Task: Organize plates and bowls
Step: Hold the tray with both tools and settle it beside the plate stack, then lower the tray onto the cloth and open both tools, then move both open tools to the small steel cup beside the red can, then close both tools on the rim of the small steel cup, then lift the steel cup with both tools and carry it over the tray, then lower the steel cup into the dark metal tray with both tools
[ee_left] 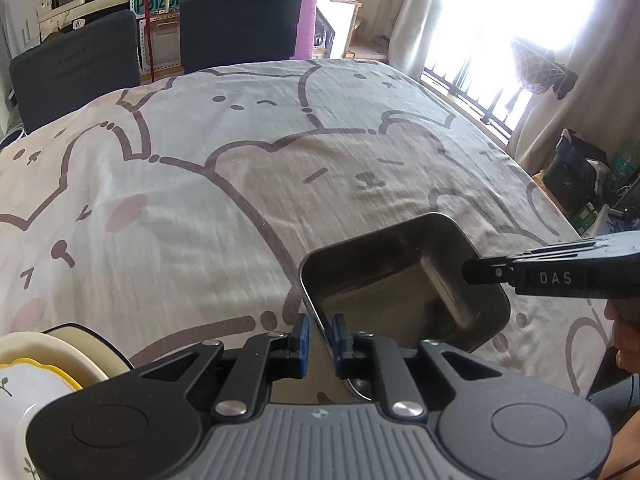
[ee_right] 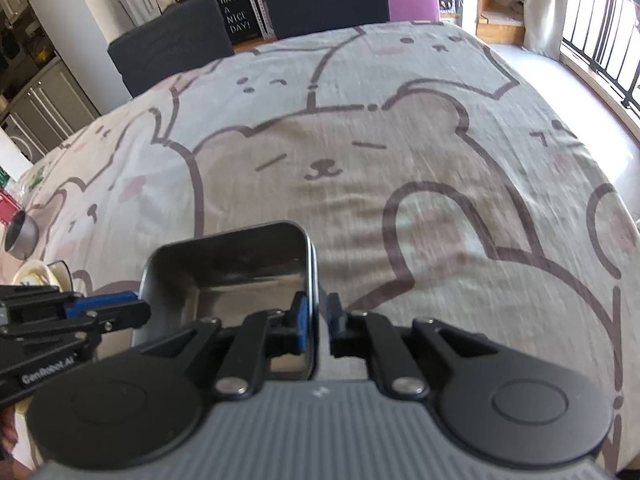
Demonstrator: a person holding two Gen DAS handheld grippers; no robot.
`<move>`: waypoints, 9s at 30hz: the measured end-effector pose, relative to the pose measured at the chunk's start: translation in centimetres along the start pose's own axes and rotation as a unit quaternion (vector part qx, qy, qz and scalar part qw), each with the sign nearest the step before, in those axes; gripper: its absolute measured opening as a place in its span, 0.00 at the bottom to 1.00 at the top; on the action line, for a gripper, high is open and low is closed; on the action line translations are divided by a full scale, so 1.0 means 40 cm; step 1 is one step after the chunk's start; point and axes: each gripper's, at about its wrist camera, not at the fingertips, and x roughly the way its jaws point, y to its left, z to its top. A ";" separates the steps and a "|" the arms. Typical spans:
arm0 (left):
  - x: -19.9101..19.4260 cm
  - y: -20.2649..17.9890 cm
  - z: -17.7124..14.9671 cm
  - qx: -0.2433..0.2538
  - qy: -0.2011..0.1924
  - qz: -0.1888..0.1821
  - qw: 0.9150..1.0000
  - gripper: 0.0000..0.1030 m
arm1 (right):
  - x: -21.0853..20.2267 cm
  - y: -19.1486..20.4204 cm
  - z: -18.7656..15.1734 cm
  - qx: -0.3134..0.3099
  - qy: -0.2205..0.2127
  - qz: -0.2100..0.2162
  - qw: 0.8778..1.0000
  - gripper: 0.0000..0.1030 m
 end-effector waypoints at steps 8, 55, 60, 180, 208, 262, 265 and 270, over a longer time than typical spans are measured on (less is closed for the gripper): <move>0.000 0.009 -0.002 -0.018 0.007 -0.011 1.000 0.16 | 0.031 -0.021 0.012 0.008 0.015 0.019 1.000 0.11; -0.001 0.029 -0.005 -0.080 0.025 -0.036 0.996 0.32 | -0.009 -0.039 -0.017 -0.021 0.017 0.051 0.998 0.02; -0.004 0.031 -0.004 -0.082 0.023 -0.039 0.996 0.32 | -0.008 -0.044 -0.018 -0.017 0.018 0.052 0.998 0.02; -0.236 1.017 -0.148 -0.391 -0.117 0.184 0.894 0.14 | 0.416 1.002 0.209 -0.040 0.053 0.253 0.965 0.16; -0.394 0.629 -0.084 -0.268 -0.154 0.125 0.943 0.10 | 0.072 0.771 0.174 -0.093 -0.051 0.230 0.967 0.05; -0.011 -0.001 0.068 -0.104 -0.044 -0.023 0.993 0.13 | -0.109 -0.009 -0.082 0.077 -0.052 0.094 0.991 0.08; 0.011 -0.005 0.072 -0.102 -0.030 -0.016 0.994 0.13 | -0.096 -0.010 -0.078 0.074 -0.044 0.088 0.992 0.08; 0.037 -0.001 0.073 -0.103 -0.016 -0.015 0.994 0.13 | -0.077 -0.005 -0.075 0.066 -0.028 0.084 0.994 0.09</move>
